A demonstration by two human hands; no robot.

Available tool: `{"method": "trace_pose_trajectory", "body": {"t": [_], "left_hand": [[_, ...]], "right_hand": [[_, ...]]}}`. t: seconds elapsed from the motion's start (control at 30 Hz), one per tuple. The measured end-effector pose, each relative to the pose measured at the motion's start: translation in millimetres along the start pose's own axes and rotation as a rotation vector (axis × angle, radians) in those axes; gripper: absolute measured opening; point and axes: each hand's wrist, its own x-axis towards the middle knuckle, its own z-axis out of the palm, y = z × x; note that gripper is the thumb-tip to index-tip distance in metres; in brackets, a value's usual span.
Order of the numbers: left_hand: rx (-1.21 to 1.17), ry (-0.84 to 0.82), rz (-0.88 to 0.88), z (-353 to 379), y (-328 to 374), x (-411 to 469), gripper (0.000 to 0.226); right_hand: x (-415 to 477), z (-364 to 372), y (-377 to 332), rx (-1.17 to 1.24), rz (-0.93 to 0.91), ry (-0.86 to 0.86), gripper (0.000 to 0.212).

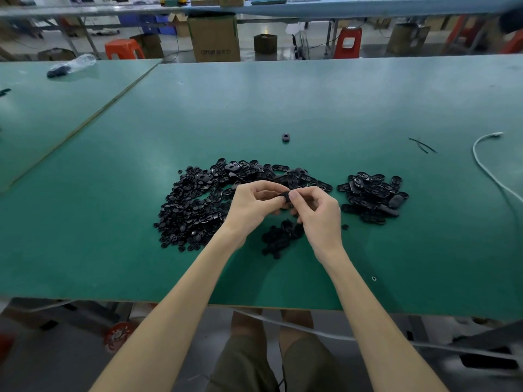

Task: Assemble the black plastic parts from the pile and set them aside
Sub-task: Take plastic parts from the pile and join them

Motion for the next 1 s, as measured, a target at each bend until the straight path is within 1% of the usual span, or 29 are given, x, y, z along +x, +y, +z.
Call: {"method": "trace_pose_trajectory", "body": {"t": [0.2, 0.37, 0.67, 0.8, 1.0], "left_hand": [[0.031, 0.058, -0.026, 6.5, -0.4, 1.4, 0.017], [-0.005, -0.014, 0.009, 0.6, 0.9, 0.8, 0.018], [-0.031, -0.032, 0.004, -3.5, 0.8, -1.2, 0.021], [-0.023, -0.032, -0.003, -4.0, 2.3, -1.6, 0.020], [-0.008, 0.021, -0.042, 0.9, 2.5, -1.0, 0.018]], "right_hand": [[-0.6, 1.4, 0.4, -0.024, 0.008, -0.028, 0.009], [-0.6, 0.1, 0.0, 0.012, 0.025, 0.009, 0.013], [0.9, 0.7, 2.4, -0.011, 0.014, 0.008, 0.014], [0.9, 1.3, 1.9, -0.014, 0.015, 0.002, 0.014], [-0.4, 0.9, 2.0, -0.009, 0.020, -0.032, 0.010]]}}
